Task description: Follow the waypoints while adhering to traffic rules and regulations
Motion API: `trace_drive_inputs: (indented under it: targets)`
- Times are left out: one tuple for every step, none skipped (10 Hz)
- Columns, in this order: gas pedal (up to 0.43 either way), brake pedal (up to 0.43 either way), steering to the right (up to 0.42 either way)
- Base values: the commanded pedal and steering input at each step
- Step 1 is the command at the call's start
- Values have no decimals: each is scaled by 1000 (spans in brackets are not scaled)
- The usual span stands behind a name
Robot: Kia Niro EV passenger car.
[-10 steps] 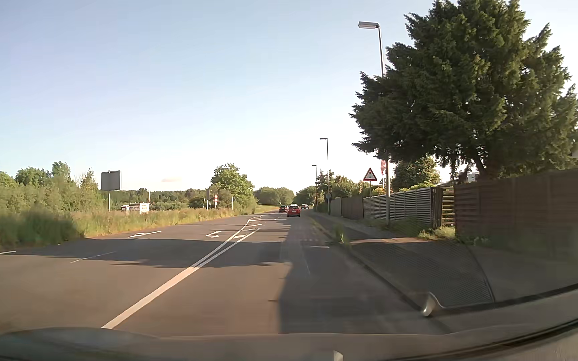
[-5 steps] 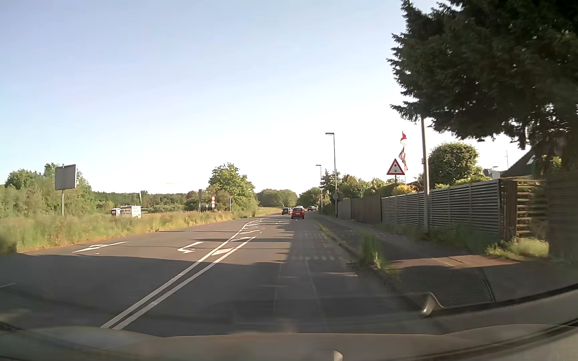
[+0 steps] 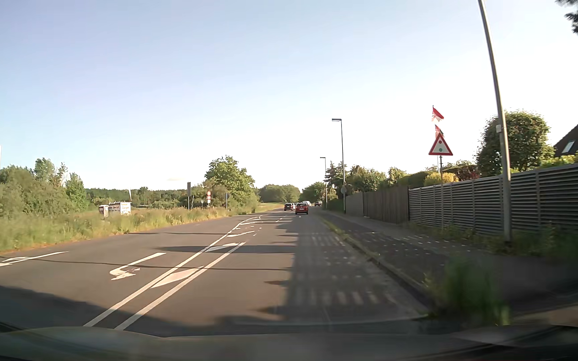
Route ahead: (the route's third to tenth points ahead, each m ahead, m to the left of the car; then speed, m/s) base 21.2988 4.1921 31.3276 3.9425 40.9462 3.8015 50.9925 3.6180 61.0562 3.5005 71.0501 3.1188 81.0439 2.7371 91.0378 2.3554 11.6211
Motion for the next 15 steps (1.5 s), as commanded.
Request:
trace_drive_inputs:
  targets:
    - [197,0,-6]
    - [189,0,-6]
    - [189,0,-6]
    - [169,0,-5]
    - [169,0,-5]
    - [169,0,-5]
    - [169,0,-5]
    - [169,0,-5]
    - [169,0,-5]
    - [169,0,-5]
    - [169,0,-5]
    - [169,0,-9]
    - [169,0,-12]
    - [169,0,-14]
    - [169,0,-14]
